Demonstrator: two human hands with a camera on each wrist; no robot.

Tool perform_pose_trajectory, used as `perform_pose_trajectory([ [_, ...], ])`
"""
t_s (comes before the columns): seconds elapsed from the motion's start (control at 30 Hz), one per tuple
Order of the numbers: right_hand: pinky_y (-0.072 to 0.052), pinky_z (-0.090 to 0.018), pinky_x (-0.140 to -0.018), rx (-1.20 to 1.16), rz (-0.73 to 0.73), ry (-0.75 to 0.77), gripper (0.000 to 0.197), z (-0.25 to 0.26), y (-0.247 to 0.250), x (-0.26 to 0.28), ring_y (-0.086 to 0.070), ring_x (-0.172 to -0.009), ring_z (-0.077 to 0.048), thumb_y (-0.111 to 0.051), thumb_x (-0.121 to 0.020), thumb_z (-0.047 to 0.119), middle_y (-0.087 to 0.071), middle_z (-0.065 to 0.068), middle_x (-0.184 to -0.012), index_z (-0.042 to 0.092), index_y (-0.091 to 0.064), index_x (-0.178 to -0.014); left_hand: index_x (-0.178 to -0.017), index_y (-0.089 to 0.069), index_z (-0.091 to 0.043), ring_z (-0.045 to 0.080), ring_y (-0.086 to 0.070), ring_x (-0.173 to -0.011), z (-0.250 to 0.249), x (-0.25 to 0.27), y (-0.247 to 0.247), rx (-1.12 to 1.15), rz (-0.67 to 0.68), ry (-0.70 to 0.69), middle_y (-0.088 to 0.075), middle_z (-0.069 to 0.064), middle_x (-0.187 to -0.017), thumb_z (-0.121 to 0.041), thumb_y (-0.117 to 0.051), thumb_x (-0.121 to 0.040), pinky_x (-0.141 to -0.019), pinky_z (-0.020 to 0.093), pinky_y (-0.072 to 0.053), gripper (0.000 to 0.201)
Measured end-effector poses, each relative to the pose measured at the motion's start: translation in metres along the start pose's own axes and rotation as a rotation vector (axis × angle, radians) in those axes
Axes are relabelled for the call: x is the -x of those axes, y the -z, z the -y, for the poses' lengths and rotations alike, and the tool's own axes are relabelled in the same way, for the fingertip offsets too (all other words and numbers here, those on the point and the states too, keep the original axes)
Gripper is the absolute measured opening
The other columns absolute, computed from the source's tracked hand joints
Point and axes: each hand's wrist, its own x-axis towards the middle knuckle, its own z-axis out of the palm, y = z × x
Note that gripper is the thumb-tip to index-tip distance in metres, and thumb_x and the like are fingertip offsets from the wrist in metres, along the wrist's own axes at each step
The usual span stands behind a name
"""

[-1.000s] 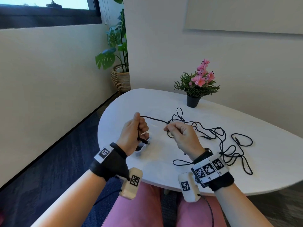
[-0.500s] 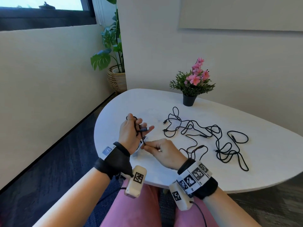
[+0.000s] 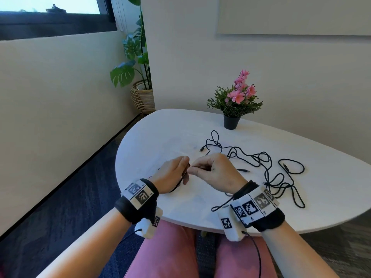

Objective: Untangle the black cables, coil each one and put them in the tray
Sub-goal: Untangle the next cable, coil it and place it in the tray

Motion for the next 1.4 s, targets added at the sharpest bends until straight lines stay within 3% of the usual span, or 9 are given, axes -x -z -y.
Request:
perform_pose_trajectory([
  [0.17,-0.038,-0.018,-0.054,-0.127,-0.181,-0.112,0.02,-0.02,0.0,-0.001,-0.045,-0.047,-0.002,-0.081,-0.07,0.026,-0.053,0.015,-0.046,0.011,-0.07,-0.066,-0.103,-0.045,-0.02,0.008,-0.046,-0.048,-0.006,0.011,-0.001,0.088,0.246,-0.017,-0.065,-0.002,-0.066,-0.065,-0.034,-0.09,-0.046,0.018,-0.036,0.048],
  [0.27,-0.045,-0.022,-0.056,-0.227,-0.185,-0.172,0.018,-0.028,0.003,-0.001,-0.052,-0.052,-0.007,-0.083,-0.067,0.02,-0.06,0.009,-0.054,0.011,-0.067,-0.067,-0.103,-0.052,-0.019,0.002,-0.049,-0.051,-0.006,0.011,0.001,-0.034,0.321,-0.069,-0.059,-0.009,-0.064,-0.043,-0.067,-0.084,-0.049,0.015,-0.038,0.033],
  [0.5,-0.049,-0.014,-0.062,-0.407,-0.273,-0.2,0.013,-0.032,0.022,-0.002,-0.06,-0.064,-0.005,-0.074,-0.075,0.006,-0.067,-0.006,-0.073,-0.001,-0.069,-0.084,-0.079,-0.051,-0.012,0.009,-0.039,-0.054,0.007,0.011,0.011,0.555,0.214,-0.037,-0.043,-0.007,-0.057,-0.035,-0.046,-0.096,-0.057,0.023,-0.038,0.029],
  [0.73,-0.038,-0.021,-0.044,-0.55,-0.276,-0.339,0.014,-0.028,-0.004,0.001,-0.032,-0.04,-0.004,-0.056,-0.093,0.012,-0.04,0.009,-0.049,0.005,-0.067,-0.088,-0.087,-0.051,-0.01,0.023,-0.055,-0.123,-0.001,0.003,0.004,1.135,-0.029,-0.033,-0.058,0.006,-0.133,-0.031,-0.031,-0.1,-0.103,0.044,-0.043,0.031],
  [0.87,-0.035,-0.02,-0.04,-0.842,-0.122,-0.519,0.019,-0.023,-0.027,0.011,-0.025,-0.042,-0.009,-0.045,-0.099,0.018,-0.03,0.003,-0.054,0.005,-0.059,-0.096,-0.083,-0.049,-0.012,0.024,-0.064,-0.11,-0.013,-0.007,0.01,1.293,-0.262,-0.017,-0.071,0.007,-0.108,-0.029,-0.022,-0.104,-0.098,0.041,-0.047,0.039],
  [1.0,-0.021,-0.019,-0.038,-0.473,0.062,-0.452,0.03,-0.021,-0.038,0.019,-0.022,-0.041,-0.01,-0.042,-0.1,0.024,-0.032,0.005,-0.05,0.009,-0.067,-0.096,-0.083,-0.045,-0.016,0.006,-0.056,-0.049,-0.01,-0.014,0.025,1.394,-0.467,0.045,-0.05,-0.006,-0.056,-0.028,-0.029,-0.104,-0.058,0.03,-0.057,0.029],
  [1.17,-0.028,-0.017,-0.048,0.004,0.183,-0.215,0.023,-0.005,-0.027,0.017,-0.036,-0.044,-0.005,-0.052,-0.095,0.023,-0.04,0.007,-0.05,0.013,-0.073,-0.091,-0.095,-0.047,-0.017,0.005,-0.033,-0.04,0.004,-0.02,0.037,0.905,-0.586,0.135,-0.047,-0.003,-0.069,-0.039,-0.028,-0.102,-0.033,0.016,-0.024,0.031],
  [1.3,-0.04,-0.026,-0.055,0.21,0.128,-0.074,0.015,0.005,-0.001,0.008,-0.053,-0.053,-0.009,-0.061,-0.088,0.026,-0.063,0.004,-0.059,0.023,-0.075,-0.084,-0.095,-0.057,-0.011,0.02,-0.052,-0.064,0.015,-0.015,0.024,-0.088,-0.365,0.009,-0.062,0.003,-0.077,-0.022,-0.028,-0.102,-0.058,0.026,-0.04,0.032],
  [1.4,-0.05,-0.032,-0.063,0.196,-0.016,-0.011,0.01,0.004,0.007,0.001,-0.061,-0.062,-0.014,-0.068,-0.083,0.028,-0.071,0.002,-0.068,0.023,-0.076,-0.08,-0.077,-0.062,-0.016,0.012,-0.053,-0.058,0.009,-0.002,0.007,-0.253,-0.153,-0.055,-0.068,0.001,-0.07,-0.034,-0.022,-0.103,-0.065,0.027,-0.042,0.051],
])
